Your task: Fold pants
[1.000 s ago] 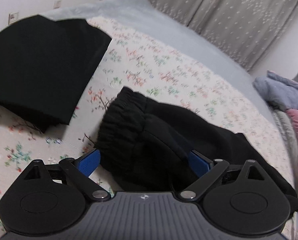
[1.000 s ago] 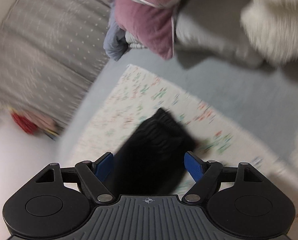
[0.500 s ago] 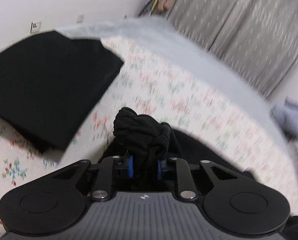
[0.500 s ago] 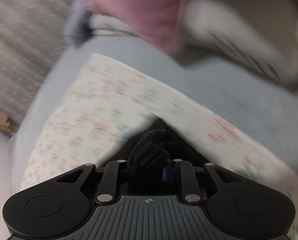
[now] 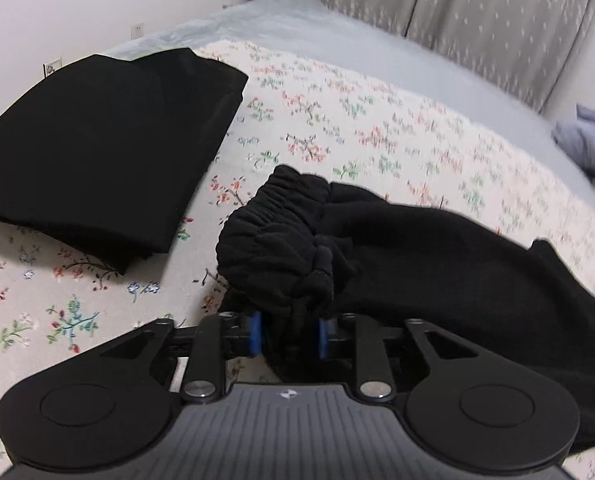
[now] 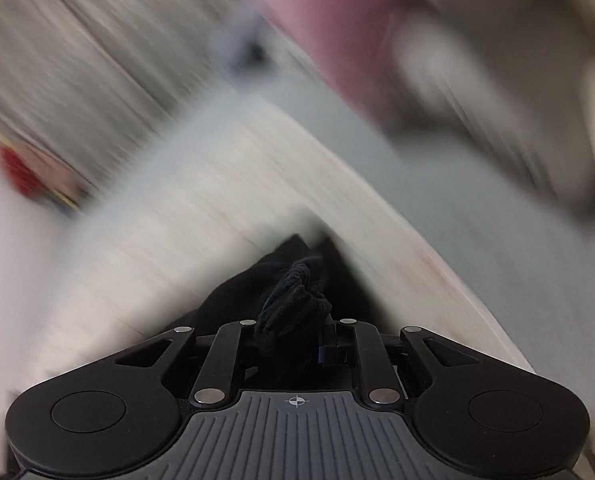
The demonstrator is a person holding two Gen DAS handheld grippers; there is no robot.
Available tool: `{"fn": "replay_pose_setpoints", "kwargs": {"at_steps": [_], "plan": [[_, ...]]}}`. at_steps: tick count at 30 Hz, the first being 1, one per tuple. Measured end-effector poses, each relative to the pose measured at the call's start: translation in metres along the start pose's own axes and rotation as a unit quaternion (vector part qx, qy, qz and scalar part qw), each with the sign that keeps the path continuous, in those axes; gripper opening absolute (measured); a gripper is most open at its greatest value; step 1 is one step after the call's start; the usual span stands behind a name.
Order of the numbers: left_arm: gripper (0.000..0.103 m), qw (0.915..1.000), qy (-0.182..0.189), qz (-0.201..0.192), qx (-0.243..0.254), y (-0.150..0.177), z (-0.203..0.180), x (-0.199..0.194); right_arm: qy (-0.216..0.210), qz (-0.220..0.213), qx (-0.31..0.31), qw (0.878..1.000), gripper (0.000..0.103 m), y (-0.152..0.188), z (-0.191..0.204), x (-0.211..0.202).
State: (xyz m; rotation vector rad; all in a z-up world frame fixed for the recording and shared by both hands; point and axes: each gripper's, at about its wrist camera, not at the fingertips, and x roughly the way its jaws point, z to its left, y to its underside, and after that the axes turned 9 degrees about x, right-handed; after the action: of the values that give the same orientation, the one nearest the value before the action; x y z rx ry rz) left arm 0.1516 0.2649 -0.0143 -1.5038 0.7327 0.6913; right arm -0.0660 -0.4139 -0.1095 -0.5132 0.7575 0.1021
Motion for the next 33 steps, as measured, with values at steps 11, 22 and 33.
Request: {"fn": "replay_pose_setpoints", "kwargs": {"at_steps": [11, 22, 33], "plan": [[0.074, 0.9999, 0.012, 0.009, 0.001, 0.008, 0.021, -0.014, -0.012, -0.011, -0.009, 1.000, 0.025, -0.005, 0.006, -0.024], [0.089, 0.9989, -0.020, -0.039, 0.015, -0.017, 0.015, -0.044, 0.064, -0.074, -0.146, 0.984, 0.056, -0.028, 0.051, -0.032], [0.097, 0.9992, -0.006, -0.019, -0.034, -0.024, 0.010, -0.012, 0.072, -0.042, -0.217, 0.973, 0.056, -0.021, 0.143, 0.004]]}}
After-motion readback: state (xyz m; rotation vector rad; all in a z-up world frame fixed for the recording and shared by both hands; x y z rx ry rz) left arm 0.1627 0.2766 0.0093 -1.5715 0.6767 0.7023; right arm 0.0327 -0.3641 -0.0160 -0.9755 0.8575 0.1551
